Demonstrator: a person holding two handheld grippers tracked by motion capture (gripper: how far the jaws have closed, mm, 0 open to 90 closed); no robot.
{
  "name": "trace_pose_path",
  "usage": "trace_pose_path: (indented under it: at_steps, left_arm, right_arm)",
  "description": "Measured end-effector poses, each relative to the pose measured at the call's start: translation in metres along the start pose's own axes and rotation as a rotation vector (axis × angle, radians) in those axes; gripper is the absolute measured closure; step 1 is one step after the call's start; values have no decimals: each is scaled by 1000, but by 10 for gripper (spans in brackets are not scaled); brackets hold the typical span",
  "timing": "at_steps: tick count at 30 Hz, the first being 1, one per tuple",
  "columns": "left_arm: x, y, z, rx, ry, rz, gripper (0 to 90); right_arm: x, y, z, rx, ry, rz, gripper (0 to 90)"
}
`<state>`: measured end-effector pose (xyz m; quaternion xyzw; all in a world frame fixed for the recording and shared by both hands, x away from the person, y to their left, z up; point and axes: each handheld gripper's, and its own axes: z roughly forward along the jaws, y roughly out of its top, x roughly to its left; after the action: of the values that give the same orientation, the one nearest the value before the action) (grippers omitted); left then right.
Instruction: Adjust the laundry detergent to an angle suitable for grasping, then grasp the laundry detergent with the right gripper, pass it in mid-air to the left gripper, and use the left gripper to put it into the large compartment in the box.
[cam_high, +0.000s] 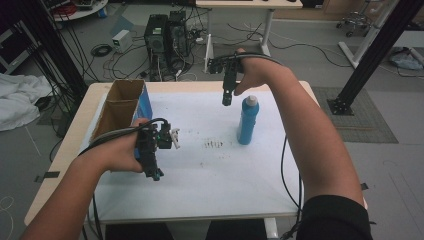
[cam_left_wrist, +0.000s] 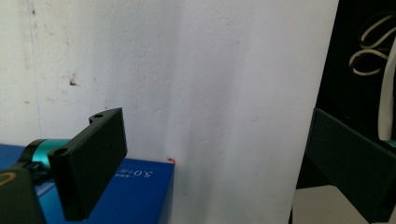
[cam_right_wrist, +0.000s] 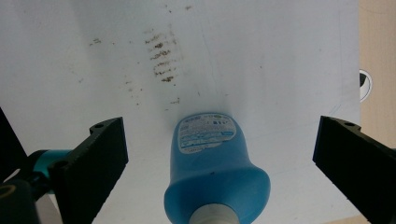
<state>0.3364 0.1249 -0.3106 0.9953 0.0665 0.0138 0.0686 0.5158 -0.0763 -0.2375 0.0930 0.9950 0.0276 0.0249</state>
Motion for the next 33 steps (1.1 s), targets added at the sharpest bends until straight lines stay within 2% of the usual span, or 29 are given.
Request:
trace_pose_path:
  at_steps: [9, 18, 29, 33]
  left_arm:
    - [-1, -3, 1, -7, 6, -8, 55]
    - [-4, -1, -2, 12, 24, 13, 55]
    - [-4, -2, -3, 12, 36, -4, 55]
    - [-4, 0, -2, 18, 28, 9, 56]
  right_arm:
    - [1, 0, -1, 0, -5, 10, 22]
    - [11, -1, -9, 3, -26, 11, 22]
    - [9, -2, -7, 8, -30, 17, 22]
    - [8, -2, -8, -1, -33, 11, 22]
